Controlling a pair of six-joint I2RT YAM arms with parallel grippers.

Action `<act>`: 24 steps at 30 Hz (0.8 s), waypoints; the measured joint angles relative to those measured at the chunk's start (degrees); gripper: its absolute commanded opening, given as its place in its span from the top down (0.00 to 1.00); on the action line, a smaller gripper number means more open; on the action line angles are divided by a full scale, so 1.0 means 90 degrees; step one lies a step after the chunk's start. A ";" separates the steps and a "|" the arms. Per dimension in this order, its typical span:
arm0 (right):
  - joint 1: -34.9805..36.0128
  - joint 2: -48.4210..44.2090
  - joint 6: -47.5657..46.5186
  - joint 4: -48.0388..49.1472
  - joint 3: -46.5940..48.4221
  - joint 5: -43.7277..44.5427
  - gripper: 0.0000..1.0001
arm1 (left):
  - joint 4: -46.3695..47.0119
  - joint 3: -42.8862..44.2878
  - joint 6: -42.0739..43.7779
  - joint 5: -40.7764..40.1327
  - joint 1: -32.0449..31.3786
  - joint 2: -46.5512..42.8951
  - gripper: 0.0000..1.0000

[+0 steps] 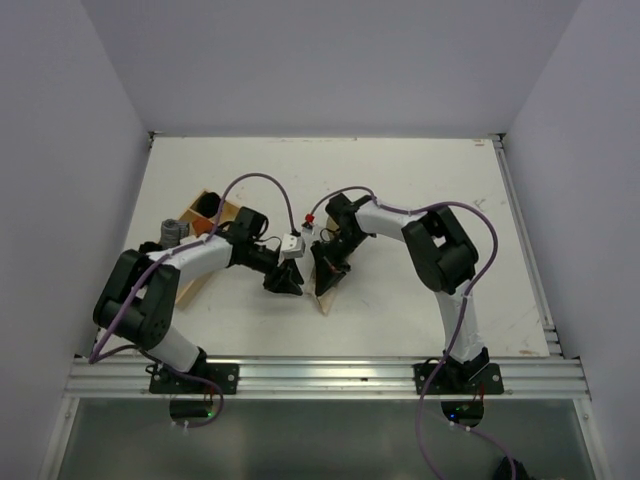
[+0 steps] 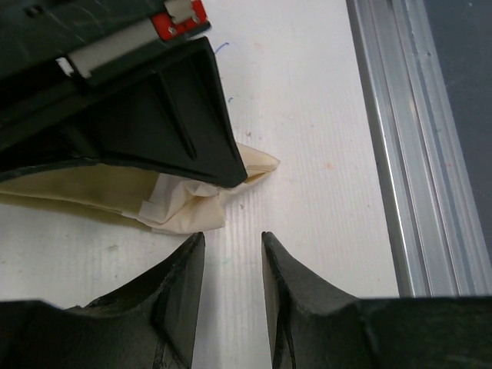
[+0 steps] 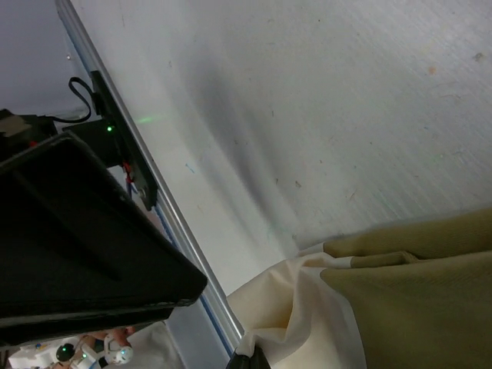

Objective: Roll the underwear

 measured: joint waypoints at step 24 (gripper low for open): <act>-0.0131 -0.0085 0.0211 0.0350 0.0000 -0.0318 1.00 | -0.1163 0.1452 0.1258 0.0362 -0.0270 0.1496 0.62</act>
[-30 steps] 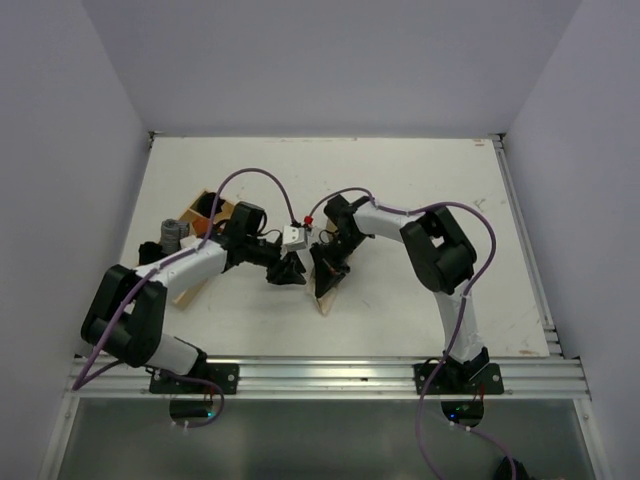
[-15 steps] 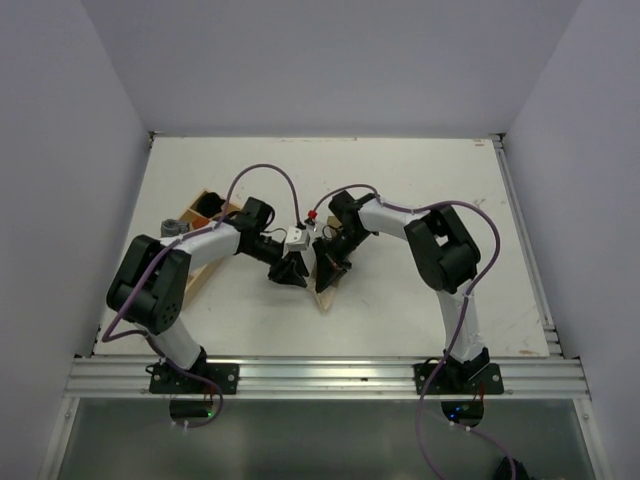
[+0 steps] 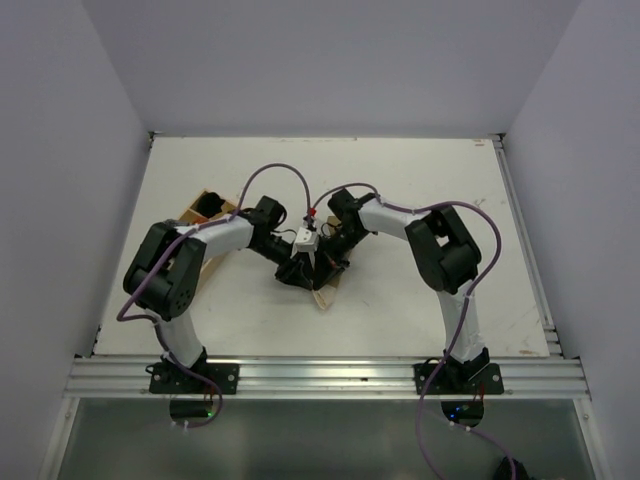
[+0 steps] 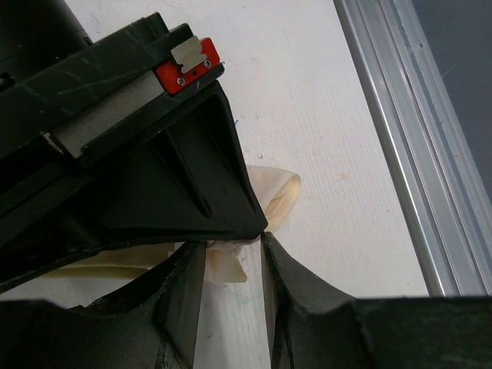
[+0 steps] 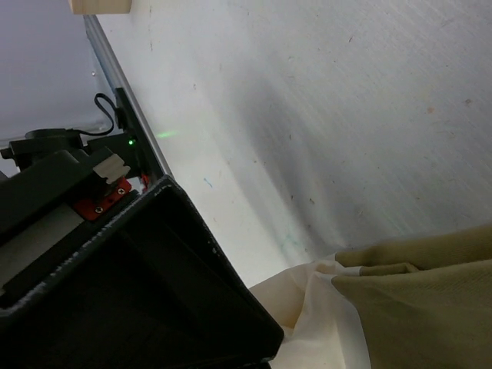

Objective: Roll the underwear

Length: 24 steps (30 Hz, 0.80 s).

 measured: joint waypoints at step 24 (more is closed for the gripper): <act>-0.0206 -0.0029 0.0066 -0.0029 0.0097 -0.0194 1.00 | -0.1333 0.0855 0.1100 0.0019 -0.0070 0.0624 0.66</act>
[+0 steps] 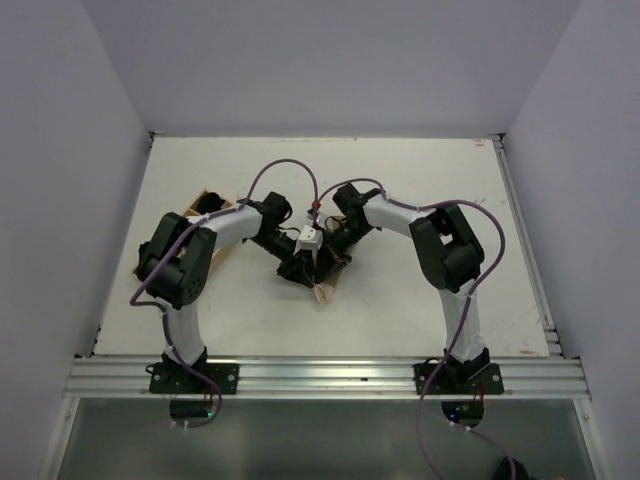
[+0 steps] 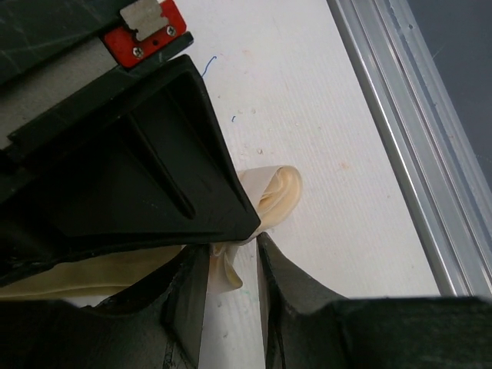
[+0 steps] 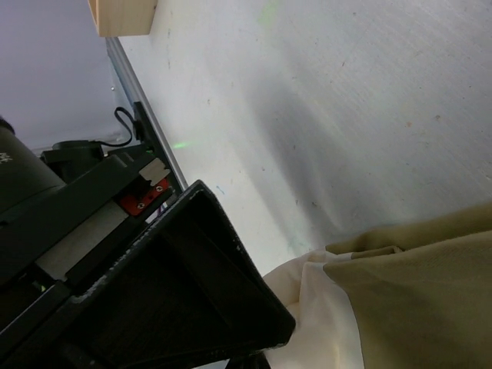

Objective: Roll the underwear

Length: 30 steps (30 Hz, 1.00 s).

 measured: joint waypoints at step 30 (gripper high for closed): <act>0.0495 -0.2997 0.1137 0.2113 -0.2562 0.3330 0.50 | -0.1260 0.0755 0.0561 0.0119 -0.0165 0.0860 1.00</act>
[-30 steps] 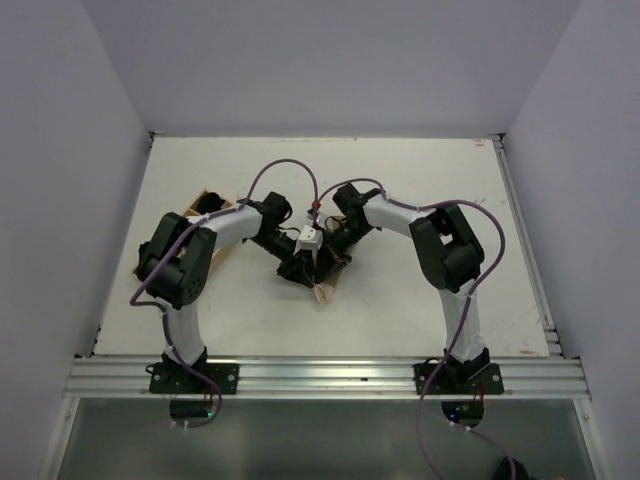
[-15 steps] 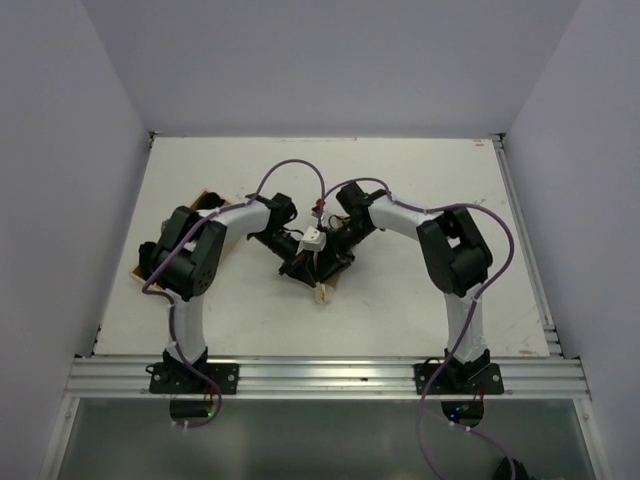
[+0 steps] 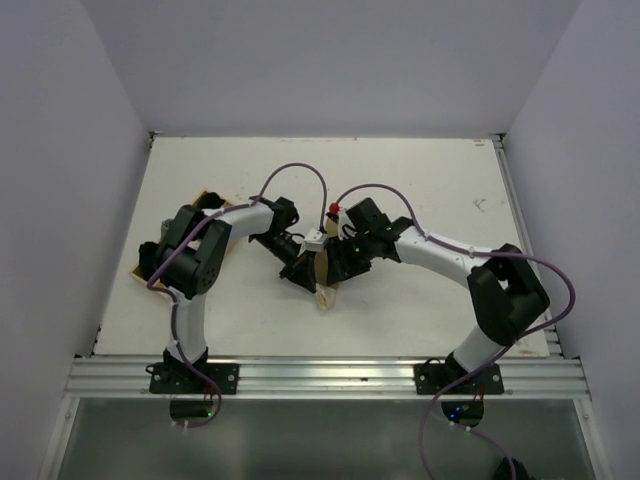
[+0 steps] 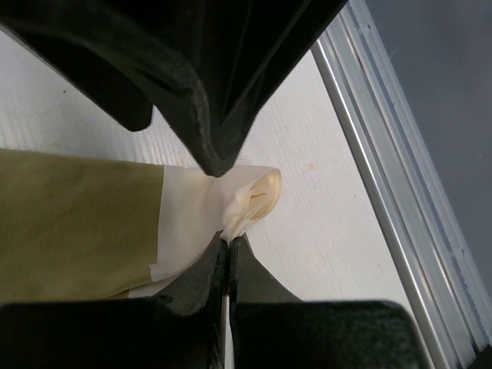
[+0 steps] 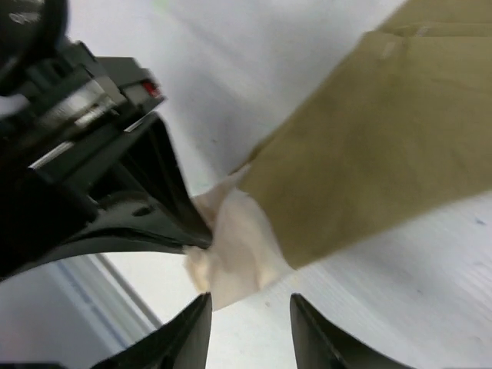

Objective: Roll the underwear

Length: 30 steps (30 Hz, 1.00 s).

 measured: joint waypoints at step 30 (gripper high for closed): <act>0.2254 -0.1547 0.0381 0.1324 -0.0967 0.3750 0.45 | 0.0347 0.0114 -0.1416 0.0104 0.0114 0.0170 1.00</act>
